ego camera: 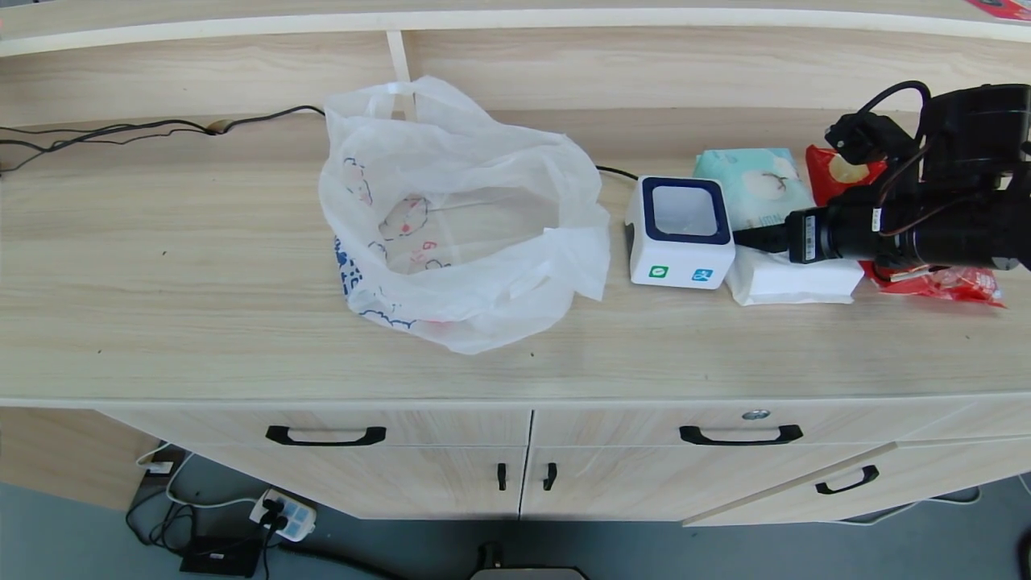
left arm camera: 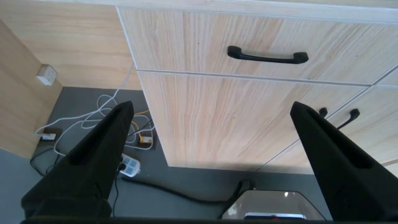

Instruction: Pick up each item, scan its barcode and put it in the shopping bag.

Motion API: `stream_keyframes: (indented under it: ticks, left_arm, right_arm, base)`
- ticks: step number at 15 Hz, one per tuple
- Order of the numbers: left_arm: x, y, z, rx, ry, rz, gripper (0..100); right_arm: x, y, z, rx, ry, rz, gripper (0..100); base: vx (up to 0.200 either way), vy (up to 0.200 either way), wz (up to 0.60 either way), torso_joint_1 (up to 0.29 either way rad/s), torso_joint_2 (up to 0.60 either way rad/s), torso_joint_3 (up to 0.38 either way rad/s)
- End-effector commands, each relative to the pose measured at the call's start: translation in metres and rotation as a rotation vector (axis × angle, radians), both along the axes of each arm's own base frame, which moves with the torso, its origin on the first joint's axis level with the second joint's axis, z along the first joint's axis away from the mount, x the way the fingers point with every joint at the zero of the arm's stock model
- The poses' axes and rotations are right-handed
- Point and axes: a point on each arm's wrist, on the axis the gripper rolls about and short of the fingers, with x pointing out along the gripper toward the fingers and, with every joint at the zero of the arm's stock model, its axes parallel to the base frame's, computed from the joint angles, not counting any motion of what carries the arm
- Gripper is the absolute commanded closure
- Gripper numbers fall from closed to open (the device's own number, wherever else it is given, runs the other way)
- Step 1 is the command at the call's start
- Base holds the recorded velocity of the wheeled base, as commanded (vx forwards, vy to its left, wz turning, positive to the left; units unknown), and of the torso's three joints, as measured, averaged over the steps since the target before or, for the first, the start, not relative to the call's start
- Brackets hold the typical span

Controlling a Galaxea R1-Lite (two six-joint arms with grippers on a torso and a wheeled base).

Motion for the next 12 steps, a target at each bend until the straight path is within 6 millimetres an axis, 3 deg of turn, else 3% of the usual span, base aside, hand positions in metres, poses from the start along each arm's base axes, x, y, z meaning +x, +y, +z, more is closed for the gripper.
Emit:
stream_keyframes:
  ticks: [1, 4, 9, 12]
  left_arm:
    - [0.000, 0.000, 0.000, 0.000, 0.001, 0.001, 0]
    - [0.000, 0.000, 0.000, 0.000, 0.001, 0.001, 0]
    - [0.000, 0.000, 0.000, 0.000, 0.003, 0.001, 0]
    - [0.000, 0.000, 0.000, 0.000, 0.004, 0.001, 0]
  right_arm:
    - [0.003, 0.000, -0.004, -0.001, 0.009, 0.000, 100]
    - [-0.001, 0.000, -0.004, -0.001, 0.014, 0.002, 100]
    - [-0.025, 0.000, 0.012, 0.011, -0.025, 0.002, 100]
    - [-0.034, -0.001, 0.010, 0.031, -0.020, -0.005, 100]
  base:
    - [0.000, 0.000, 0.00, 0.000, 0.00, 0.000]
    - [0.000, 0.000, 0.00, 0.000, 0.00, 0.000]
    - [0.000, 0.000, 0.00, 0.000, 0.00, 0.000]
    - [0.000, 0.000, 0.00, 0.000, 0.00, 0.000]
